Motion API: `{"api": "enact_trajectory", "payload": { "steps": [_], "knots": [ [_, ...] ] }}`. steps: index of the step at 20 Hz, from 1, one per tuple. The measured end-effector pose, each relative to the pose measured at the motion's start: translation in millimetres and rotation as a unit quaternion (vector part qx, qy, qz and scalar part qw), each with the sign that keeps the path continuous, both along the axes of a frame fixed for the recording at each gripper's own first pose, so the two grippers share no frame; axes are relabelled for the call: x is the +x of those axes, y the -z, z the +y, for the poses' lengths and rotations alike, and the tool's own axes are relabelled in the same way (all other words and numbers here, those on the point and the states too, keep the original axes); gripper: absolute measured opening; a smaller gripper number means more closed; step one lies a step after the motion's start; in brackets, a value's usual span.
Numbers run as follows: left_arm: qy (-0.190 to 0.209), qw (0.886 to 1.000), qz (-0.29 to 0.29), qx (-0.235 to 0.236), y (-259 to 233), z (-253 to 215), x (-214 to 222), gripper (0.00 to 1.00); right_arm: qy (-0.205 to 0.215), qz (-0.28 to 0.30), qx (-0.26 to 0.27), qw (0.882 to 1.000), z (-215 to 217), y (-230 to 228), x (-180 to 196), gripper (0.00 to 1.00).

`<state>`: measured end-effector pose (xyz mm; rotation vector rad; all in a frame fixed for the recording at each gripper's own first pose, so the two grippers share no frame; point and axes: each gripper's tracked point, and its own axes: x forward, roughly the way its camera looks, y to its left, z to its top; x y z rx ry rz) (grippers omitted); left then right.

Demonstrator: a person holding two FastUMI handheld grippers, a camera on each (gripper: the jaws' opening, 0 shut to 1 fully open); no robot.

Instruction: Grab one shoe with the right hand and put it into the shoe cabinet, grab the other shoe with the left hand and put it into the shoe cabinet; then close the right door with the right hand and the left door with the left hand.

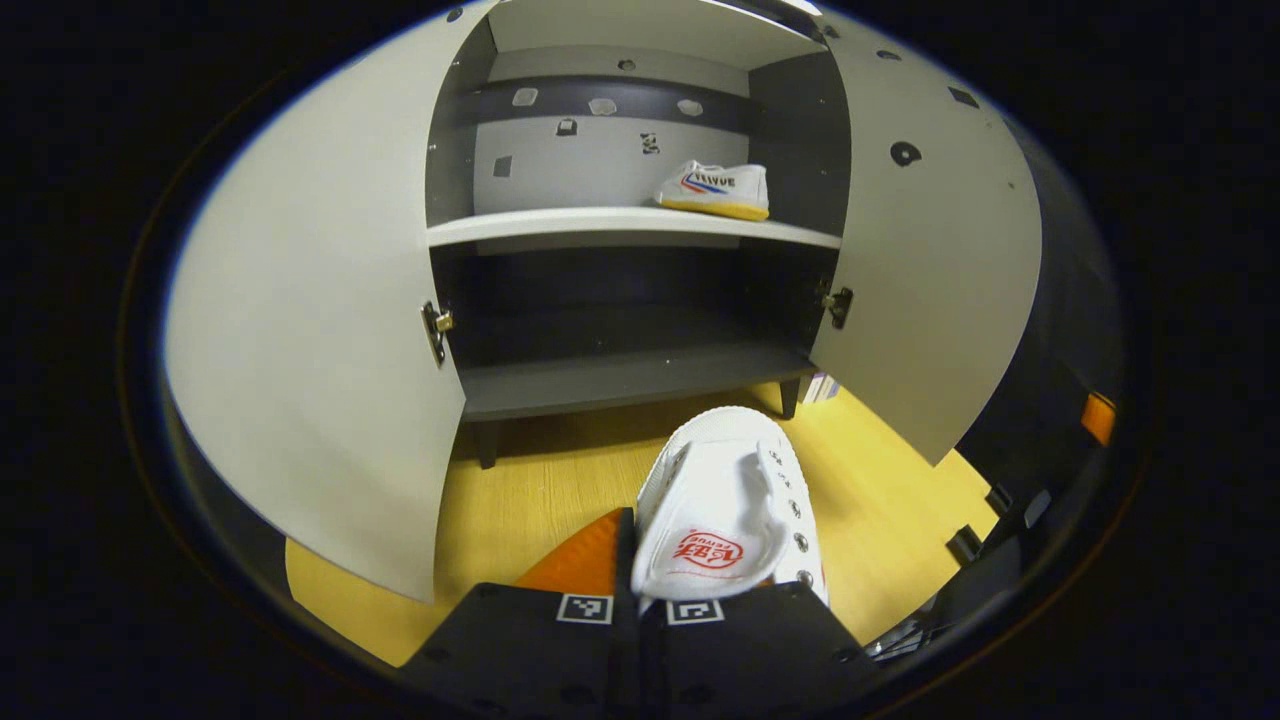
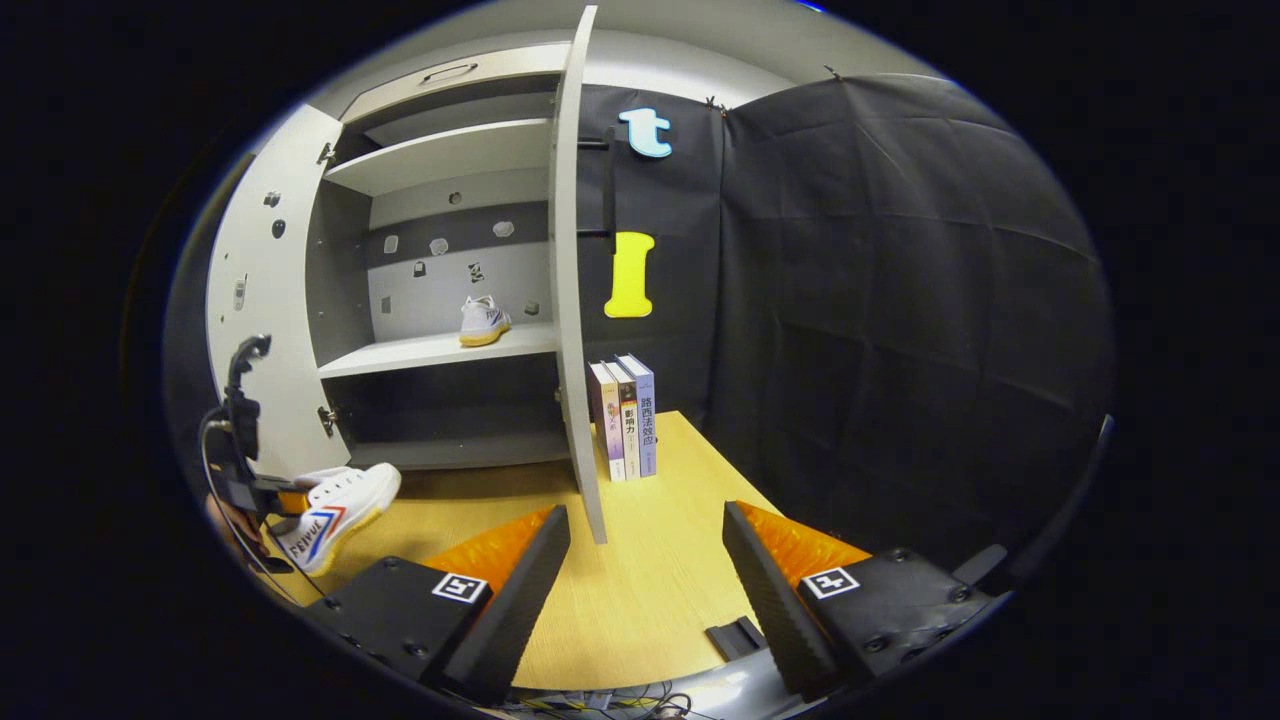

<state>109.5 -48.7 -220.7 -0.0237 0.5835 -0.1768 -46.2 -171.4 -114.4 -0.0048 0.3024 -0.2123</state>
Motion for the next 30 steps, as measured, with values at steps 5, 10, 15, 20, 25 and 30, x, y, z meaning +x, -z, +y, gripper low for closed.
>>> {"api": "enact_trajectory", "payload": {
  "steps": [5,10,15,20,25,30],
  "knots": [
    [-0.028,0.999,-0.03,-0.013,-82,-4,26,0.06,-0.018,-0.014,0.005,1.0,-24,-8,23,0.98],
    [-0.045,0.996,-0.072,0.009,-154,-1,85,0.06,-0.024,-0.022,0.022,0.999,-53,-15,34,0.98],
    [-0.064,0.993,-0.092,0.017,-195,18,164,0.05,-0.007,-0.047,0.01,0.999,-68,-30,63,0.98],
    [-0.083,0.991,-0.065,0.081,-196,38,261,0.05,0.02,-0.048,0.012,0.999,-93,-27,63,0.99],
    [-0.099,0.993,-0.023,0.065,-181,45,334,0.05,0.06,-0.042,0.02,0.997,-116,-27,61,0.99],
    [-0.109,0.991,0.021,0.079,-153,49,378,0.05,0.07,-0.035,0.011,0.997,-128,-28,58,0.99]
  ]
}}
